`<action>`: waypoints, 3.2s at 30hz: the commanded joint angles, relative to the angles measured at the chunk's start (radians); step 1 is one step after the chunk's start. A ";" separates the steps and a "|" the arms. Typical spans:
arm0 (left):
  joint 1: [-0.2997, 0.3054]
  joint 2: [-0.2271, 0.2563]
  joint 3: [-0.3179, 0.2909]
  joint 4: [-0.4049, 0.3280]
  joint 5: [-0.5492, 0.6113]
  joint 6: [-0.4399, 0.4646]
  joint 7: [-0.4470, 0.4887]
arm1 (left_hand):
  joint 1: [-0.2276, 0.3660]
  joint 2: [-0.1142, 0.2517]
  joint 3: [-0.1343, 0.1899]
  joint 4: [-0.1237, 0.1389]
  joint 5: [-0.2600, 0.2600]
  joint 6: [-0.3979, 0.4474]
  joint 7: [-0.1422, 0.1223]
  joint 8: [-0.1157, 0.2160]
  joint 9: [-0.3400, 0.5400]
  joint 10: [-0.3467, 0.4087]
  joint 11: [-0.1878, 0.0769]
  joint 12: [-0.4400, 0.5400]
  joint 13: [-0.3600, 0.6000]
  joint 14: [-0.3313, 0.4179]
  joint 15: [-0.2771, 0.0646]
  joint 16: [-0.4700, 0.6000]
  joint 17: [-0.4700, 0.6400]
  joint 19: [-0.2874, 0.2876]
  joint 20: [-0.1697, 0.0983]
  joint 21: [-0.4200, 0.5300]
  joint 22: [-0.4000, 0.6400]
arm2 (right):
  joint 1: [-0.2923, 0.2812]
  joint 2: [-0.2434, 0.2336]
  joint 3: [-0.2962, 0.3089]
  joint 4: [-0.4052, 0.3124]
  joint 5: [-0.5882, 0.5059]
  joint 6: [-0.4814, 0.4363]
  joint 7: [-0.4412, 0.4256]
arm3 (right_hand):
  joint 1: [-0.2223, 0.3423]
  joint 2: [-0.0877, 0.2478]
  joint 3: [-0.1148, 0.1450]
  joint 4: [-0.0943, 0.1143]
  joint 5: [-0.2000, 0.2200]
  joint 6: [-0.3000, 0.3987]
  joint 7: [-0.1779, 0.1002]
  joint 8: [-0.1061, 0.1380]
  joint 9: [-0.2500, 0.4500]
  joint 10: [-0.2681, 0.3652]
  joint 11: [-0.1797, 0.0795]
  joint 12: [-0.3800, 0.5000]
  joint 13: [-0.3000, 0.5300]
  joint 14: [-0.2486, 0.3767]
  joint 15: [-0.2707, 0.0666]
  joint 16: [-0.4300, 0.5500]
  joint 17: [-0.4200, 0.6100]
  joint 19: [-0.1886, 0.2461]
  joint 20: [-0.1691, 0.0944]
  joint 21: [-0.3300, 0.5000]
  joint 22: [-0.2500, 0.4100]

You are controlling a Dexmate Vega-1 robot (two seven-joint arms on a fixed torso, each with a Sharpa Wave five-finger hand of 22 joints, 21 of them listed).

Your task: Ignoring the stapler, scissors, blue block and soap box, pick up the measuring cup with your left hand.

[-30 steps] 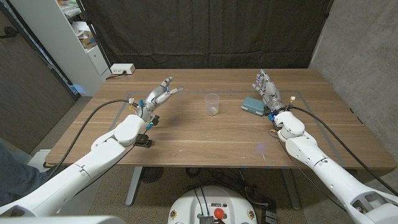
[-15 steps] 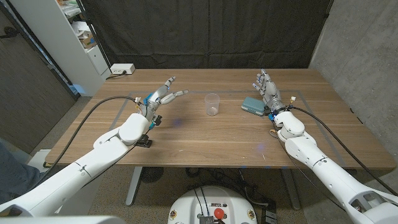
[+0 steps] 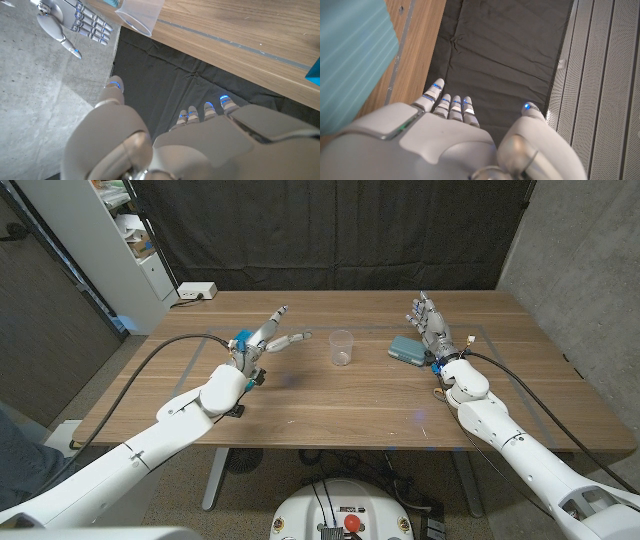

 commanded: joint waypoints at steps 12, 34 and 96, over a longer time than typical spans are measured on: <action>0.012 -0.060 0.040 0.025 0.040 0.051 0.054 | 0.019 0.000 -0.010 0.006 0.012 -0.141 0.045 0.002 0.002 -0.105 0.008 0.002 0.010 -0.154 0.007 0.004 0.006 -0.160 0.010 -0.001 0.006 | -0.009 -0.010 0.009 0.005 0.018 -0.003 0.016 | 0.006 -0.006 -0.005 -0.003 0.006 -0.004 -0.001 -0.004 0.006 0.010 0.000 -0.007 0.002 0.011 0.003 0.004 -0.001 0.010 0.000 -0.006 0.003; -0.086 -0.097 0.165 0.049 0.161 0.184 0.029 | 0.031 0.010 -0.011 0.012 0.016 -0.142 0.044 0.006 0.002 -0.107 0.007 0.007 0.015 -0.160 0.008 0.006 0.006 -0.170 0.010 -0.001 0.006 | -0.019 0.003 0.014 0.031 0.035 0.010 0.022 | 0.007 -0.006 -0.008 -0.004 0.009 -0.004 -0.003 -0.004 0.006 0.011 0.000 -0.009 0.002 0.015 0.002 0.005 -0.001 0.013 0.003 -0.015 0.004; -0.234 -0.220 0.298 0.238 0.201 0.172 -0.007 | 0.054 0.030 -0.018 0.023 0.024 -0.143 0.037 0.014 0.002 -0.110 0.003 0.020 0.029 -0.165 0.005 0.015 0.007 -0.194 0.010 0.003 0.007 | 0.008 0.018 0.033 0.122 0.068 0.033 0.058 | 0.007 -0.004 -0.018 -0.007 0.016 -0.006 -0.004 -0.004 0.006 0.028 0.001 -0.010 0.003 0.023 0.003 0.007 0.000 0.019 0.006 -0.039 0.004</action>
